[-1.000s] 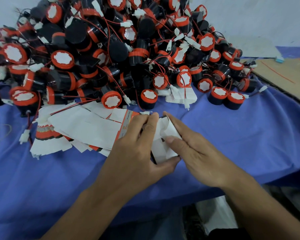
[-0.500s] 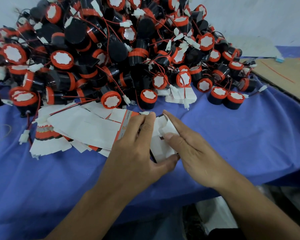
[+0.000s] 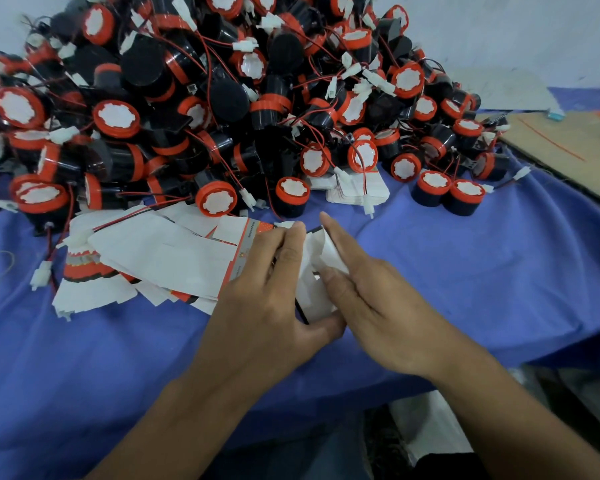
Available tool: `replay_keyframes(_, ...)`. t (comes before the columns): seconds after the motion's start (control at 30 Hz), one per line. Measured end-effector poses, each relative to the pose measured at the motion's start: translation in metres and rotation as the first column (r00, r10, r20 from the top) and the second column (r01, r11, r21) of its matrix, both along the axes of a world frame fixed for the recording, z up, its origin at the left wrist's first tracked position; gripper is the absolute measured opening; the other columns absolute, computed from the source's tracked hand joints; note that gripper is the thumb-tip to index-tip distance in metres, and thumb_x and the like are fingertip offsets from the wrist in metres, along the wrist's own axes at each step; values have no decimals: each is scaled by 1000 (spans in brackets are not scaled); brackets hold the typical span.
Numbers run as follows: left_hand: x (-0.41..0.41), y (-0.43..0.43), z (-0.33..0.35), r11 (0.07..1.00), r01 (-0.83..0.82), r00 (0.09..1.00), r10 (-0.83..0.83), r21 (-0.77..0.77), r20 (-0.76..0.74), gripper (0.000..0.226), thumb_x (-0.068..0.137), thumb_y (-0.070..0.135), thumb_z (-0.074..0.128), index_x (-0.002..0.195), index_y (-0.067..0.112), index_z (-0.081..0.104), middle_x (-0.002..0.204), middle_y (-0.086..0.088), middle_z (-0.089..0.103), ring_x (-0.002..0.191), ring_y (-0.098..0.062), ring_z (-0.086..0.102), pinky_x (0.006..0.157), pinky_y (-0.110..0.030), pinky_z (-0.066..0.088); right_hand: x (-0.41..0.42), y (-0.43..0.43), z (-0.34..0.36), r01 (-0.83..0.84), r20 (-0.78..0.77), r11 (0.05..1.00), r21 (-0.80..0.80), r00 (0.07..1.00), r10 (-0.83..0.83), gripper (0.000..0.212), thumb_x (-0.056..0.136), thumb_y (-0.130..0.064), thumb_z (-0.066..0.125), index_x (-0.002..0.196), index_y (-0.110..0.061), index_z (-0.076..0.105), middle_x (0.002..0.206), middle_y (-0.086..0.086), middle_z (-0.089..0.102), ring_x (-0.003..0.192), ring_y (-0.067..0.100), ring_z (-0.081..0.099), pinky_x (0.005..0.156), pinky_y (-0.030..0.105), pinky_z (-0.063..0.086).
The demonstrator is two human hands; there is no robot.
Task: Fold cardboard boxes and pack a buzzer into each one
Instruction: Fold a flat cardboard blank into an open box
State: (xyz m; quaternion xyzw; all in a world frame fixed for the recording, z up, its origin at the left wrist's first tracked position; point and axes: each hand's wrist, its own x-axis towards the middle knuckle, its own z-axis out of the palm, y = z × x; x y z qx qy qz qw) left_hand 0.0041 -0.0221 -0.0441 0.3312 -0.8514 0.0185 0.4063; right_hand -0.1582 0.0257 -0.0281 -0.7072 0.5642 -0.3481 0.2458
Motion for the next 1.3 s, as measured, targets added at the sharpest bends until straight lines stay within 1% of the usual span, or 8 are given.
replay_keyframes(0.17,0,0,1,1000,18,1000,-18,-15,-1,71,89,47,58,126,-14,57,115,-22,60,103,-30,62,77,-26,55,-7,2,2,-44,18,998,36,999,43,58,108,-26,38,161,-23,16,82,-31,61,79,-2,62,69,9,44)
replay_keyframes(0.33,0,0,0,999,15,1000,-15,-36,4,75,91,51,59,126,-16,57,114,-24,60,104,-33,62,81,-30,57,-14,3,7,-73,71,992,107,995,66,57,107,-33,40,159,-35,17,127,-13,65,114,5,62,94,25,51)
replay_keyframes(0.6,0,1,-3,997,6,1000,-6,-71,5,79,85,50,72,125,-16,57,115,-26,60,108,-33,61,87,-28,53,-21,3,12,-179,246,965,193,961,129,59,106,-22,46,159,-33,21,145,-18,54,131,-2,51,103,15,43)
replay_keyframes(0.73,-4,3,-4,997,6,1000,-6,-76,-4,74,89,48,66,125,-17,57,115,-27,61,108,-36,62,86,-31,56,-15,6,10,-138,178,985,107,977,118,62,108,-21,42,159,-40,12,135,-15,61,121,3,59,97,19,49)
replay_keyframes(0.87,-6,3,-5,998,-2,999,0,-58,-33,69,90,43,64,126,-16,56,116,-25,61,109,-33,62,85,-28,53,-6,6,1,-73,50,997,6,996,72,63,110,-18,38,161,-36,5,77,-23,59,71,6,59,66,17,47)
replay_keyframes(1.03,-9,3,-6,996,-20,999,16,-87,-46,73,102,49,41,125,-18,56,115,-28,61,110,-35,63,88,-30,54,6,2,-5,-9,9,997,-75,1000,9,63,109,-15,37,162,-20,4,101,-24,53,88,-11,55,77,4,39)
replay_keyframes(1.2,-5,-1,-5,999,-6,999,5,-44,-37,77,93,52,60,128,-17,54,118,-28,59,110,-36,61,85,-33,55,5,-2,0,-38,311,994,100,950,5,59,105,-38,40,159,-38,16,133,-40,42,130,-20,36,106,6,30)
replay_keyframes(1.3,-4,-1,-3,1000,6,999,-7,-21,-42,80,87,52,69,128,-15,55,118,-26,59,106,-34,61,81,-33,55,-3,-5,4,-94,482,985,144,876,13,55,101,-33,49,153,-40,32,143,-22,52,136,-3,45,116,27,37)
